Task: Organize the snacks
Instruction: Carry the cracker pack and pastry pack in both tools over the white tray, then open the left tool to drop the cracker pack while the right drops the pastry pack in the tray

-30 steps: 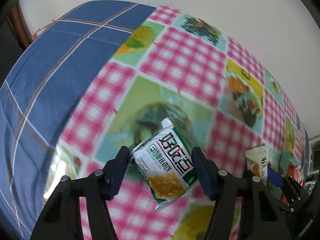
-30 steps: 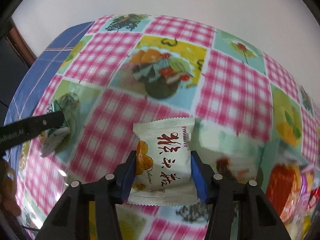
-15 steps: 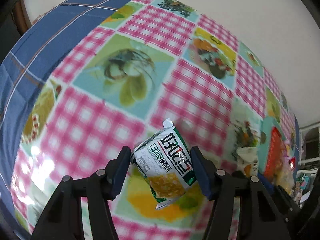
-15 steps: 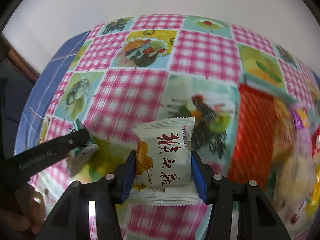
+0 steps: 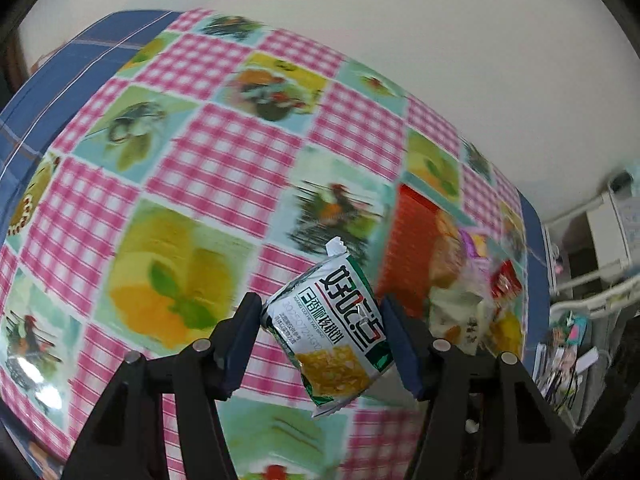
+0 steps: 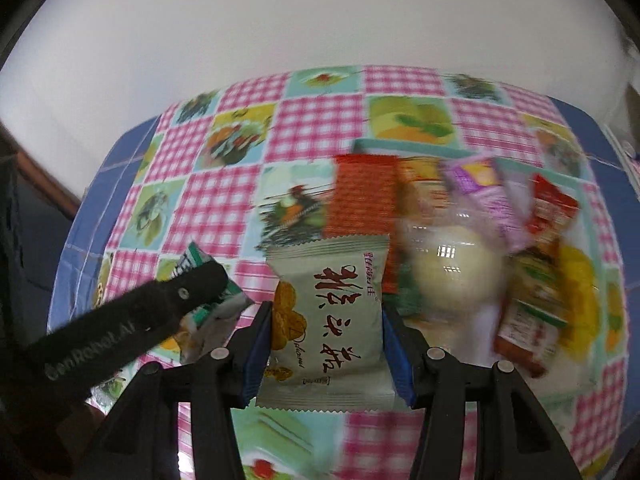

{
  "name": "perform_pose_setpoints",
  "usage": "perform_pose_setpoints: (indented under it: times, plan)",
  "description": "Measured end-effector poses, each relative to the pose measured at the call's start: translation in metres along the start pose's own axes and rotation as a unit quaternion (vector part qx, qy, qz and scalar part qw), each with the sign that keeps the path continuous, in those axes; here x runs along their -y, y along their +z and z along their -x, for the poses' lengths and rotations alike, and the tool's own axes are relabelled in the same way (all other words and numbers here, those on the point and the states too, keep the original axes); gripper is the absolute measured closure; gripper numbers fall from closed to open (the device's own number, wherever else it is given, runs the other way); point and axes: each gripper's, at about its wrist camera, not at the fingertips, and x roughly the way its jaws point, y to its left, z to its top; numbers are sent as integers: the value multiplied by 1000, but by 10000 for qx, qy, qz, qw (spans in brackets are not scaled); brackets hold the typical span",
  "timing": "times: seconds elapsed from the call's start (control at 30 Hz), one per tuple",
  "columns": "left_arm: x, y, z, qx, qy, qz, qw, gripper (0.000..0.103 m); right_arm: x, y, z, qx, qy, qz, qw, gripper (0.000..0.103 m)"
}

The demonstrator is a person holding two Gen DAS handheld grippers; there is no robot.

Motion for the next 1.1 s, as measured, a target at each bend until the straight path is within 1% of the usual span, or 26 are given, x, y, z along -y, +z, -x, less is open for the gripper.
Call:
perform_pose_setpoints:
  times: [0.13,0.23,0.37,0.43,0.57,0.7,0.83,0.87,0.93,0.97,1.0,1.1]
  plan:
    - [26,-13,-5,3,-100,-200,9997,40,33,-5,15,124,-173,-286,9994,48]
    - [44,-21,-12,-10,-178,-359,9992,40,55,-8,20,129,-315,-438,9985,48]
    - [62,-30,-22,-58,-208,-595,9980,40,81,-12,17,89,-554,-677,9961,48]
    - [68,-31,-29,-77,-199,-665,9976,40,94,-13,10,19,-547,-825,9951,48]
    - [75,-29,-43,-144,-228,-722,9970,40,104,-15,-7,-138,-538,-898,9944,48]
    - [77,-28,-43,-154,-275,-790,9964,40,110,-18,-18,-220,-558,-971,9935,48]
    - [73,-28,-44,-282,-308,-712,9966,38,112,-19,-19,-222,-554,-1049,9927,47]
    - [71,-28,-45,-323,-302,-695,9966,36,112,-19,-18,-214,-564,-1050,9926,45]
    - [69,-28,-42,-331,-306,-687,9966,33,110,-20,-17,-185,-578,-1052,9926,37]
    - [68,-28,-39,-310,-301,-693,9967,29,109,-20,-17,-189,-590,-1046,9926,29]
    - [67,-28,-37,-280,-292,-695,9968,24,108,-21,-17,-199,-595,-1038,9926,28]
    - [63,-29,-29,-212,-281,-699,9969,20,107,-22,-17,-222,-622,-1064,9921,25]
